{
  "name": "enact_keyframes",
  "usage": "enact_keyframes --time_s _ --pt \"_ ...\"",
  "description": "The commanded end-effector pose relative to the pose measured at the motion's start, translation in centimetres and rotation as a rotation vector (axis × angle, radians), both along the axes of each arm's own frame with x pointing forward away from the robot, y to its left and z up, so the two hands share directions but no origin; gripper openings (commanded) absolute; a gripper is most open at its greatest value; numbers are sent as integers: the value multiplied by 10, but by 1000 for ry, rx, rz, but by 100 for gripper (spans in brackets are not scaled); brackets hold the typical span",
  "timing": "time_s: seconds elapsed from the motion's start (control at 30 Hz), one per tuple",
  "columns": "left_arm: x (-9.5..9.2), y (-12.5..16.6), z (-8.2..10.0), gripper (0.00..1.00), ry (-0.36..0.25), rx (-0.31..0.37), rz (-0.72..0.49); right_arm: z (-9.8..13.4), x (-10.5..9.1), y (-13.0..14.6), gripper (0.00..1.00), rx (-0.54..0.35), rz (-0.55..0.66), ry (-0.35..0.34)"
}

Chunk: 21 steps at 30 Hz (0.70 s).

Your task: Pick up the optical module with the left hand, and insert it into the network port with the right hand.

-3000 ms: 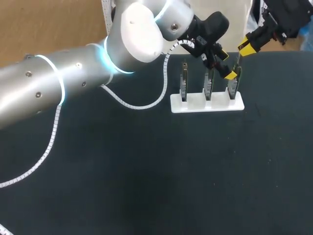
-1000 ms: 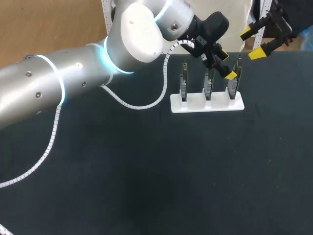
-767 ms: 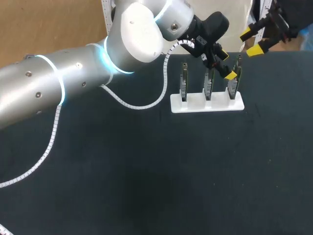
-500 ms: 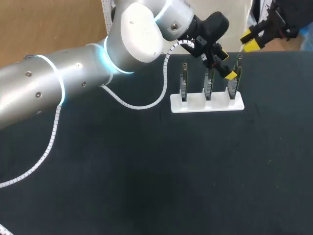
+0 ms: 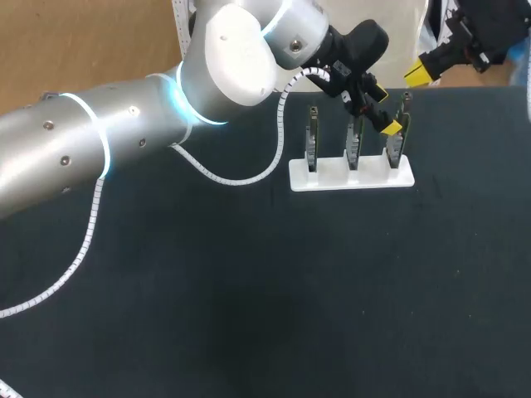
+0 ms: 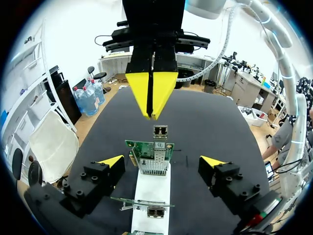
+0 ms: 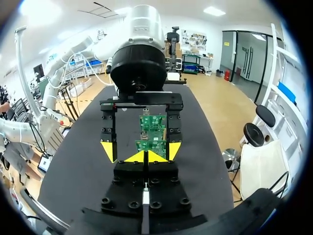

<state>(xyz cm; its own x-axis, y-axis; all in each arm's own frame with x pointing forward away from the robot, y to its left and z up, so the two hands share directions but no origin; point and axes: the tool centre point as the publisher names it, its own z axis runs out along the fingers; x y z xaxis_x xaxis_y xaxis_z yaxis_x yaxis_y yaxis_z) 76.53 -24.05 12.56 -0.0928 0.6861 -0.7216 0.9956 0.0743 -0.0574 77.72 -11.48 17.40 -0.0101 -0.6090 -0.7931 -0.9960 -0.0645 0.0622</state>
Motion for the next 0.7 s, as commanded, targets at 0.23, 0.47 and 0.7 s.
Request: enact_keyframes --time_s 0.23,0.47,0.7 --pt "1 -1 0 100 1 2 -2 -7 2 4 0 -1 4 18" --pt "1 -1 0 100 1 2 -2 -13 0 3 0 -3 -4 36" --pt "1 -1 0 100 1 2 -2 -18 -1 2 0 -4 -11 48"
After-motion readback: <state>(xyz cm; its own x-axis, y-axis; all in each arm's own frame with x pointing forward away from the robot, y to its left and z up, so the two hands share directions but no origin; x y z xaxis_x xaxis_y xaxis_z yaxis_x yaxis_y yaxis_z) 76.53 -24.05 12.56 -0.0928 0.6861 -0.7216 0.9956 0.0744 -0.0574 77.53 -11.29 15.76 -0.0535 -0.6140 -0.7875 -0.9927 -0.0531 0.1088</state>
